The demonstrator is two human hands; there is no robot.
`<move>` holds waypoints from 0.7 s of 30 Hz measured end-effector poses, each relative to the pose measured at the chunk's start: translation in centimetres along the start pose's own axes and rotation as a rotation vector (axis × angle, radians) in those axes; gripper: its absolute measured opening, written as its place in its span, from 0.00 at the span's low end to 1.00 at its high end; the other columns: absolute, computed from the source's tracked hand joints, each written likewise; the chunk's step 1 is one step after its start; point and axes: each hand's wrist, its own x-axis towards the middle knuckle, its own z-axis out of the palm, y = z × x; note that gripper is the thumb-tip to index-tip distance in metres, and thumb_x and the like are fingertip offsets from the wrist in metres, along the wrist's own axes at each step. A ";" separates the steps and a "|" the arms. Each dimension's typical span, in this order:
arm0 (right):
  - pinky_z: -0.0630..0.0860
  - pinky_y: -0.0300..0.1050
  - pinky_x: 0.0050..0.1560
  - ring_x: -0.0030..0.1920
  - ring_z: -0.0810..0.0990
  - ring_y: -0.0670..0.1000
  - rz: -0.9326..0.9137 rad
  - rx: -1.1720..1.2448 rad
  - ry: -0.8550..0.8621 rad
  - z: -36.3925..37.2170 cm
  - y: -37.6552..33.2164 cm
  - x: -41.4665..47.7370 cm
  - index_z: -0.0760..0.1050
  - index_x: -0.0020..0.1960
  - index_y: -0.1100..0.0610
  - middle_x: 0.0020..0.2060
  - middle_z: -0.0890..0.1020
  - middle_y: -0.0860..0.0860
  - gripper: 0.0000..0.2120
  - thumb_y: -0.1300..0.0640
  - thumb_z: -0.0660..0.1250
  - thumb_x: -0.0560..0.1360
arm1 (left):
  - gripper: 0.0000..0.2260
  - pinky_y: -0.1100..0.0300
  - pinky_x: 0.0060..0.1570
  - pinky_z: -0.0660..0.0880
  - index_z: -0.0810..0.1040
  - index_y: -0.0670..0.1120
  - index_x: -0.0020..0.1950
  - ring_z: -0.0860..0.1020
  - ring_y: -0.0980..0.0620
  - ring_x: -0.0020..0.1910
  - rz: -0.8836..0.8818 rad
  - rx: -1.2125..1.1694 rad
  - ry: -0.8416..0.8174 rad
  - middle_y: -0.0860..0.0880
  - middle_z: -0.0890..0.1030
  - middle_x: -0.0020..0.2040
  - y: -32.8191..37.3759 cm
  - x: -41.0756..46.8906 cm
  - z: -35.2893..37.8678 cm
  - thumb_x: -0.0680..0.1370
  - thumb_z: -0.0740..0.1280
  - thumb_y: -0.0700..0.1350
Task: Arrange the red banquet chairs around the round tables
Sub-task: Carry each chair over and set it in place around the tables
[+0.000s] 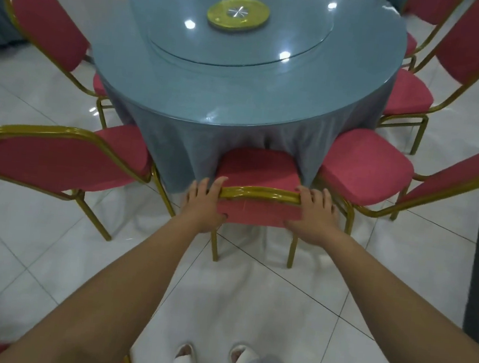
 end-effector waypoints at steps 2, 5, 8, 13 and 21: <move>0.47 0.66 0.75 0.78 0.43 0.64 0.034 -0.081 -0.008 -0.4 -0.8 -0.1 0.46 0.79 0.49 0.78 0.53 0.56 0.45 0.36 0.65 0.71 | 0.43 0.41 0.76 0.47 0.44 0.64 0.76 0.42 0.41 0.78 0.034 -0.058 -0.020 0.49 0.47 0.80 -0.4 0.0 -0.3 0.72 0.71 0.56; 0.47 0.65 0.75 0.79 0.47 0.60 -0.075 -0.086 0.117 -0.5 -4.0 -1.0 0.54 0.78 0.47 0.78 0.56 0.55 0.40 0.32 0.61 0.72 | 0.44 0.43 0.75 0.50 0.45 0.64 0.78 0.43 0.45 0.79 0.030 -0.257 0.011 0.50 0.45 0.80 -2.4 -1.8 -0.7 0.72 0.71 0.54; 0.44 0.64 0.74 0.79 0.50 0.54 -0.337 0.010 0.205 0.9 -10.8 -2.6 0.61 0.75 0.45 0.77 0.60 0.51 0.33 0.35 0.63 0.74 | 0.41 0.51 0.72 0.56 0.47 0.64 0.77 0.52 0.51 0.77 -0.026 -0.495 0.062 0.53 0.50 0.80 -6.5 -5.5 -1.6 0.74 0.72 0.52; 0.48 0.58 0.76 0.78 0.52 0.53 -0.522 0.147 0.080 5.5 -23.0 -3.2 0.65 0.74 0.48 0.76 0.62 0.50 0.28 0.44 0.64 0.76 | 0.40 0.57 0.70 0.57 0.49 0.63 0.78 0.55 0.54 0.76 -0.137 -0.615 0.069 0.55 0.53 0.79 -18.3 -11.8 -4.8 0.76 0.72 0.52; 0.61 0.59 0.72 0.74 0.62 0.53 -0.569 0.118 -0.145 12.1 -41.1 -0.3 0.63 0.76 0.53 0.74 0.65 0.50 0.32 0.46 0.68 0.75 | 0.38 0.54 0.69 0.61 0.55 0.58 0.78 0.61 0.50 0.75 -0.366 -0.651 0.379 0.50 0.61 0.77 -38.9 -16.1 -12.0 0.75 0.73 0.50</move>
